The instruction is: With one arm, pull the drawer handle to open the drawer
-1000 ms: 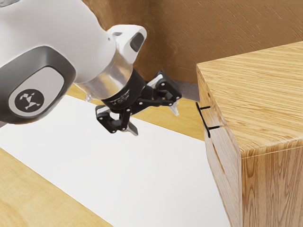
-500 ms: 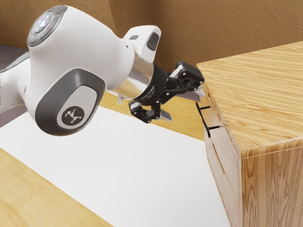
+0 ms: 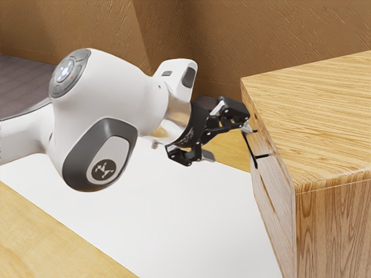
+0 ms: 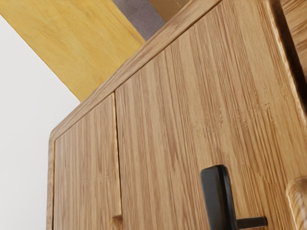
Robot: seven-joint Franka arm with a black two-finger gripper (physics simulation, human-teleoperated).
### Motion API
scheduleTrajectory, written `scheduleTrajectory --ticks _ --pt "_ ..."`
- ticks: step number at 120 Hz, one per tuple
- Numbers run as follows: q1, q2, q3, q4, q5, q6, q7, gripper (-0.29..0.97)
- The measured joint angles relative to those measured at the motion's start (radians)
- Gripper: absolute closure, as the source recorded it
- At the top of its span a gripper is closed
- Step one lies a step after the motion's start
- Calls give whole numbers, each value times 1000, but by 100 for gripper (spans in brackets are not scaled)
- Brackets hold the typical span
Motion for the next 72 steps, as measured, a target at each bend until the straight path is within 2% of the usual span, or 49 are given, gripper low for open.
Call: scheduleTrajectory --ticks 72 --pt "-10 23 -1 -28 -19 26 3 0"
